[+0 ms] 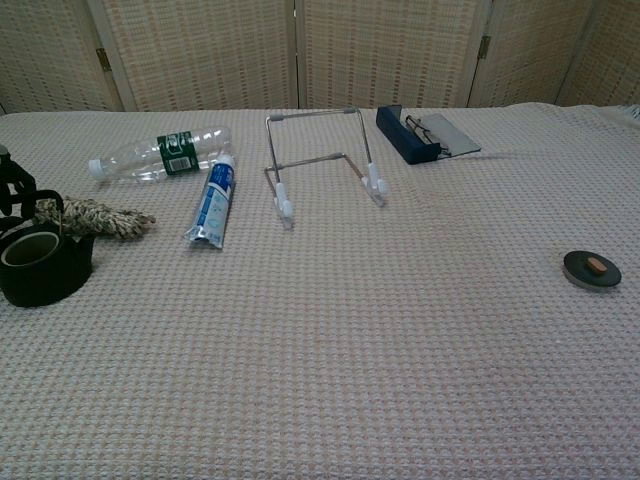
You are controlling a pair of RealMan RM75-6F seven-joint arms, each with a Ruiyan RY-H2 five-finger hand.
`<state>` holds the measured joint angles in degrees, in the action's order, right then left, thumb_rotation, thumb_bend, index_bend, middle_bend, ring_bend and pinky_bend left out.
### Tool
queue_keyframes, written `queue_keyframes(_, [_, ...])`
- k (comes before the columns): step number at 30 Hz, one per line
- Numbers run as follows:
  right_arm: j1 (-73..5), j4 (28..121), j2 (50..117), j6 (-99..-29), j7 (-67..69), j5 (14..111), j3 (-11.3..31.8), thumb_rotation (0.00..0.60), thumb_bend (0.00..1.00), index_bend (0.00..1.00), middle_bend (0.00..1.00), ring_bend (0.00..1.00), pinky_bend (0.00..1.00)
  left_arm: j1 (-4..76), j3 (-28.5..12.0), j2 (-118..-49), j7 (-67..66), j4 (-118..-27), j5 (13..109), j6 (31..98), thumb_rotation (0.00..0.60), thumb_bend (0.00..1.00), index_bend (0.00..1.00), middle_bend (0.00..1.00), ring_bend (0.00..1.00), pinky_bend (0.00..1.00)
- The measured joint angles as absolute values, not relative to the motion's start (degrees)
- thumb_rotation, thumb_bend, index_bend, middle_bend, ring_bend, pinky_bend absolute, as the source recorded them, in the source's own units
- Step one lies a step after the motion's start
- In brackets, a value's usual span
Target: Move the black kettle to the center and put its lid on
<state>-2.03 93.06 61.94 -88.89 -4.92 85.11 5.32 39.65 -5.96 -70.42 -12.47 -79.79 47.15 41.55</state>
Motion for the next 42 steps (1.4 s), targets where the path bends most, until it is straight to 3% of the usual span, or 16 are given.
queue_keyframes(10, [-1.9, 93.2, 61.9, -89.1, -4.8, 85.1, 5.4, 0.6, 0.28, 0.1, 0.15, 0.25, 0.02, 37.7, -6.0, -70.8, -9.1, -79.9, 52.9, 44.8, 0.6, 0.59, 0.69, 0.49, 0.48, 0.01])
queue_keyframes(16, [-1.9, 93.2, 61.9, -89.0, -4.8, 85.1, 5.4, 0.6, 0.28, 0.1, 0.15, 0.25, 0.02, 35.6, -5.8, -70.5, -5.8, -80.8, 58.9, 48.9, 0.6, 0.63, 0.75, 0.63, 0.62, 0.21])
queue_keyframes(28, [-1.9, 93.4, 62.1, -89.2, -4.9, 85.6, 5.2, 0.6, 0.28, 0.11, 0.16, 0.24, 0.02, 31.9, -5.2, -70.4, 1.7, -81.6, 70.7, 56.5, 0.6, 0.64, 0.74, 0.67, 0.67, 0.23])
queue_keyframes(42, [-1.5, 93.6, 62.0, -89.5, -4.9, 85.5, 5.1, 0.6, 0.28, 0.11, 0.16, 0.25, 0.02, 30.9, -5.4, -71.1, 3.7, -81.0, 75.2, 59.6, 0.6, 0.67, 0.76, 0.76, 0.74, 0.27])
